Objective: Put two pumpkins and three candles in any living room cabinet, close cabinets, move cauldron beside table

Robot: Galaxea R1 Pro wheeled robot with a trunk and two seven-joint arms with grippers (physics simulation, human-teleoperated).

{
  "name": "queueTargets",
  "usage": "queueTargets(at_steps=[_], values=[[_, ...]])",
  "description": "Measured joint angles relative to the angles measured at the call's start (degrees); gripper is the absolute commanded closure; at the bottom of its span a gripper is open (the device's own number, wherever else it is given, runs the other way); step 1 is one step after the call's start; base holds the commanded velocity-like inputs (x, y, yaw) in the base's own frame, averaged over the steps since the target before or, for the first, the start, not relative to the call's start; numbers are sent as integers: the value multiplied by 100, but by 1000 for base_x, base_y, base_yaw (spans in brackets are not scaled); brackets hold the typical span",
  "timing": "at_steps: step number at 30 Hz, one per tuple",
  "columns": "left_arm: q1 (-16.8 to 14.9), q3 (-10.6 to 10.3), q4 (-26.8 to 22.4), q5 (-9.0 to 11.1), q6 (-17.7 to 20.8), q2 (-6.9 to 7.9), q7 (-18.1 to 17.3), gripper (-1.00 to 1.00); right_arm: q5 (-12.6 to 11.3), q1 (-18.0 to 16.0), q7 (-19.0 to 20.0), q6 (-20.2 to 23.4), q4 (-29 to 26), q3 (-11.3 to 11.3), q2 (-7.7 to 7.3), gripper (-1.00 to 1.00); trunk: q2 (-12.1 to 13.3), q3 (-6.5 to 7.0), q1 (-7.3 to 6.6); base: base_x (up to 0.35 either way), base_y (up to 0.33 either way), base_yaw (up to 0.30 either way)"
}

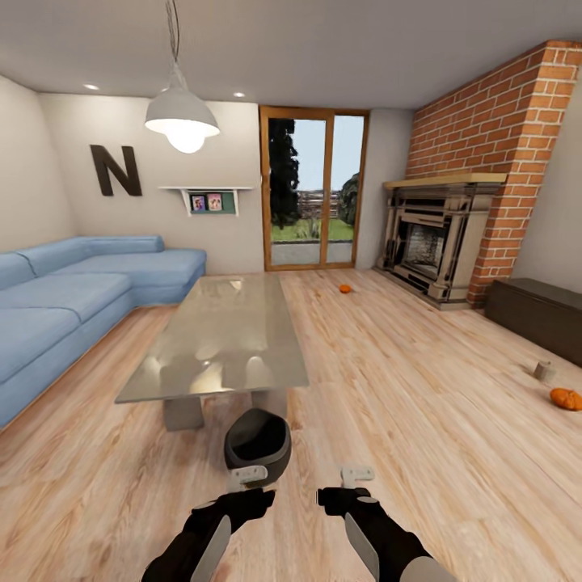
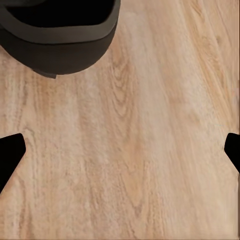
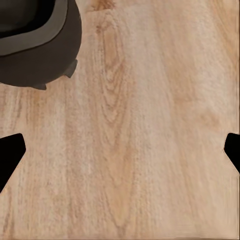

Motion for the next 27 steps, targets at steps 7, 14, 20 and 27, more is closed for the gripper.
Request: queueTargets(at_steps=[7,14,20,27], values=[[0,0,-17,0,5,0,0,-100,-7,0,-1,9,8,-27,-1,-100,0,-23,0,0,0,-243],[0,0,-19,0,10,8,0,-100,-22,-1,-6,-51,10,-46,2,-100,0,-70,0,0,0,-190],[0,-8,-19,-2,11,11,-2,-100,-561,6,-6,-191,6,-37,13,-100,0,-114,0,0,0,-184],[1,-219,-20,-26,1,9,2,-100,-1028,28,-14,-428,41,-30,8,-100,0,-165,0,0,0,-183]])
